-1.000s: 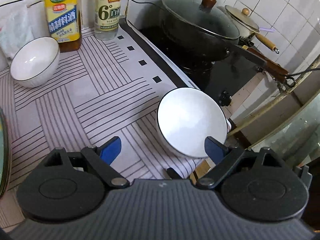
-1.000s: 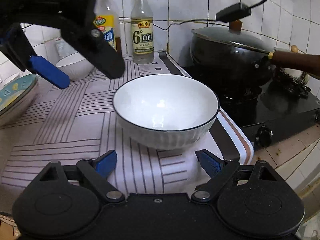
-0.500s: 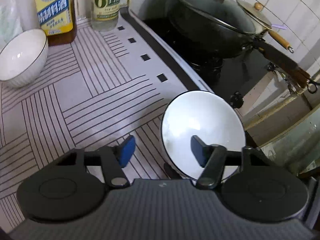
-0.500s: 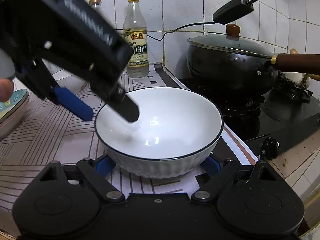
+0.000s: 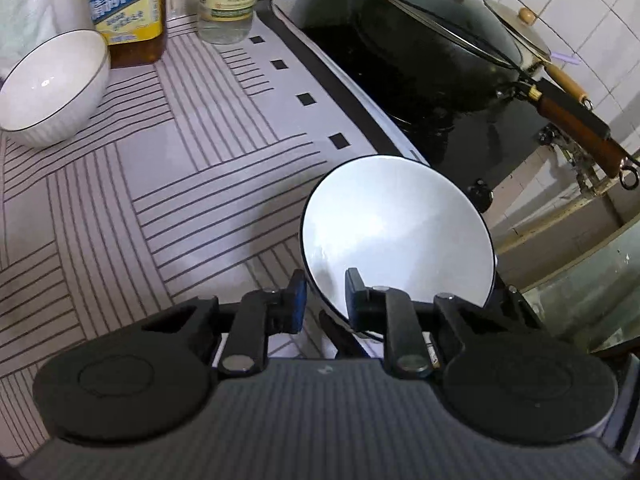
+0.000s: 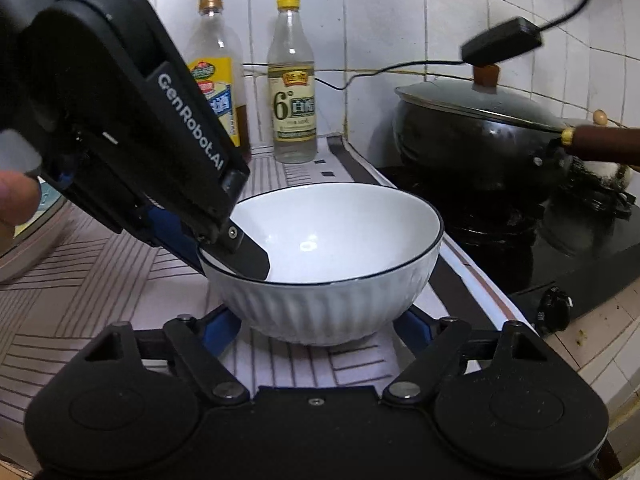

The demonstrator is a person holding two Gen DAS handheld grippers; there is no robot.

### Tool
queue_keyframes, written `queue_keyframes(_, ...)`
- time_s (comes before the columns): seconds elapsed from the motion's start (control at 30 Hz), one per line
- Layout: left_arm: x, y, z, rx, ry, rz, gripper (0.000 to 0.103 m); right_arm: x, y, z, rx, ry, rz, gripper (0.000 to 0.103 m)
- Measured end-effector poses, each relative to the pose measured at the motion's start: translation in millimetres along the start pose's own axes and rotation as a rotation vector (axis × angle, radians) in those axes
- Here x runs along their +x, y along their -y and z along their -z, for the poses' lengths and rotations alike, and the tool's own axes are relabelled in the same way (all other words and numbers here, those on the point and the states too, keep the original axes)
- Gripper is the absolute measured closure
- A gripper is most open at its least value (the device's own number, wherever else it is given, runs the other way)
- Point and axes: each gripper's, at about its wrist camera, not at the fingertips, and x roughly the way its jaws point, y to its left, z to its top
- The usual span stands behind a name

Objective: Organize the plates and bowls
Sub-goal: 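Lift the white bowl with the left gripper and carry it toward the bottles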

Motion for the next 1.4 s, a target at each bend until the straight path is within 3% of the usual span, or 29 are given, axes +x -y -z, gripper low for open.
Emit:
queue_keyframes(0.27,-19.6,-19.6,3.8,-0.008,0.029,-0.021,0.085,5.0,-19.2,-3.4,-0.035,0.032,-0.032,0.019)
queue_keyframes(0.5,-52.1,-52.6,11.3,-0.04,0.094,-0.067,0.085,12.0,-49.8,-13.3,-0.117,0.103,-0.111,0.019)
queue_keyframes(0.73,-70.8,-86.6,15.3,-0.051,0.109,-0.127,0.085,31.3,-86.4,-32.3,-0.175,0.059,-0.186,0.019)
queue_keyframes(0.97,-59.7,-109.5,15.8,-0.059,0.085,-0.174,0.085,51.4,-109.6,-31.0,-0.194,0.009,-0.208,0.019)
queue_keyframes(1.1,-50.4,-120.2,16.1,-0.103,0.05,-0.168,0.085,63.3,-116.0,-32.3,-0.219,-0.074,-0.199,0.019)
queue_keyframes(1.4,-56.4,-125.4,9.6,-0.141,0.017,-0.126,0.082,44.3,-119.3,-37.0,-0.186,-0.131,-0.116,0.018)
